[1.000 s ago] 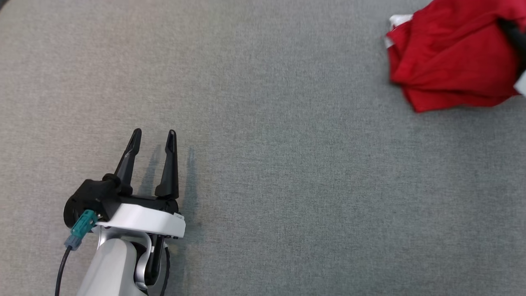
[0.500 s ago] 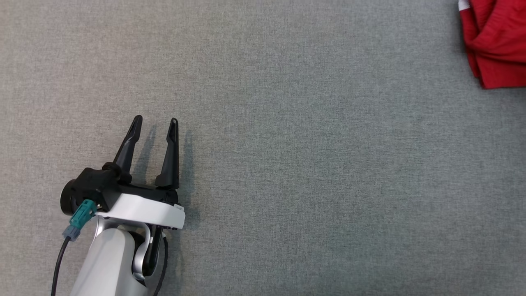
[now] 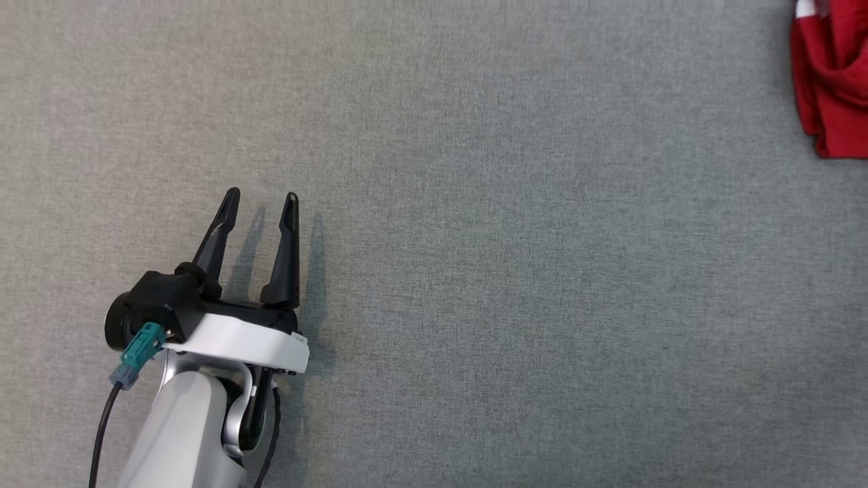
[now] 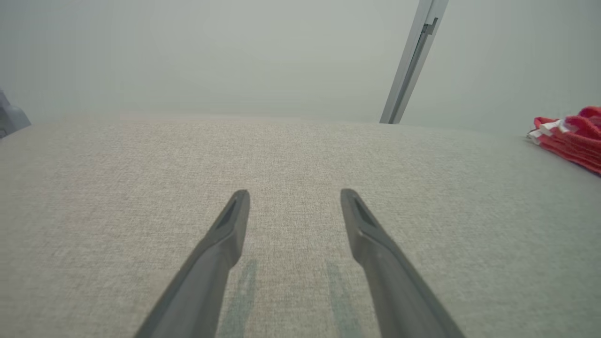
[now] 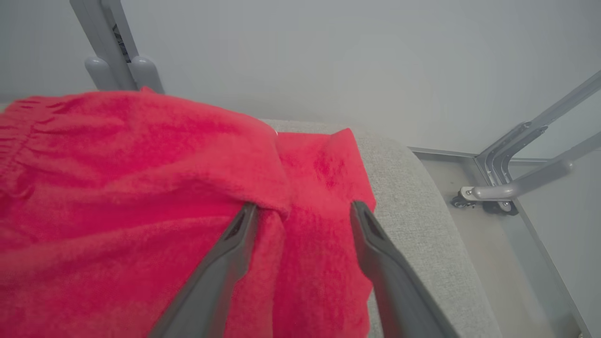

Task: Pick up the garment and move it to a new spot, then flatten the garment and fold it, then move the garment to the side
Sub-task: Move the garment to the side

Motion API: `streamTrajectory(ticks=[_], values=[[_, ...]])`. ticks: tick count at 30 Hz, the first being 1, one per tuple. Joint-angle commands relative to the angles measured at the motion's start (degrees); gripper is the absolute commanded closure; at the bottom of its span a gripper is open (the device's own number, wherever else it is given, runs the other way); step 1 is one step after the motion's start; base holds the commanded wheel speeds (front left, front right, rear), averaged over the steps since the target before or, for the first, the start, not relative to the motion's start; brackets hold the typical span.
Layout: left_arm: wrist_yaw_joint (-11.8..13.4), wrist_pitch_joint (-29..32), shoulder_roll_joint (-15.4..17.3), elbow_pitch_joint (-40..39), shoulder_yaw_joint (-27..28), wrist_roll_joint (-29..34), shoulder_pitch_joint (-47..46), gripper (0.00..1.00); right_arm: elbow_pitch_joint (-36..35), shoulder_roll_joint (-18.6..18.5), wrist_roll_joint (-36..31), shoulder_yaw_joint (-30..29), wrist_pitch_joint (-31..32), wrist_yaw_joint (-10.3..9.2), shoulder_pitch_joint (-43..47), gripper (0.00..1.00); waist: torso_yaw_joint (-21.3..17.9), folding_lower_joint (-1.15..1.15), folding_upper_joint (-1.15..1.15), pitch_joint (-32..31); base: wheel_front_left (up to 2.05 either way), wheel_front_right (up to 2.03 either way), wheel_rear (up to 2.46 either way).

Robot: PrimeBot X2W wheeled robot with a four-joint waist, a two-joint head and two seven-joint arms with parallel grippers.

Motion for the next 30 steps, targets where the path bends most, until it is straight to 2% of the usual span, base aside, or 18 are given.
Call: streamTrajectory(ticks=[1, 9, 16, 25, 30], values=[[0.20, -0.19, 0.24, 0.07, 0.18, -0.26, 0.04, 0.00, 0.88, 0.72, -0.87, -0.08, -1.02, 0.00, -0.67, 0.00, -0.16, 0.00, 0.00, -1.44, 0.00, 0.00, 0.00], [0.58, -0.55, 1.19, 0.84, 1.54, -0.84, 2.23, 0.00, 3.40, 4.67, -3.94, -1.56, -6.66, 0.00, -0.35, 0.00, -2.60, 0.00, 0.00, -8.35, 0.00, 0.00, 0.00], [1.57, -0.52, 2.41, -0.24, 3.33, -1.34, 5.10, 0.00, 1.09, 9.30, -2.23, -3.18, -12.57, 0.00, 2.55, 0.00, -5.32, 0.00, 0.00, -15.14, 0.00, 0.00, 0.00], [2.64, -0.30, 3.41, -3.87, 5.19, -2.63, 8.44, 0.00, -10.06, 11.66, -0.19, -5.07, -14.31, 0.00, 11.16, 0.00, -7.76, 0.00, 0.00, -20.01, 0.00, 0.00, 0.00], [3.17, 0.04, 3.50, -5.78, 5.78, -3.44, 10.40, 0.00, -21.24, 12.39, -1.92, -10.63, -14.30, 0.00, 19.87, 0.00, -8.44, 0.00, 0.00, -21.04, 0.00, 0.00, 0.00]])
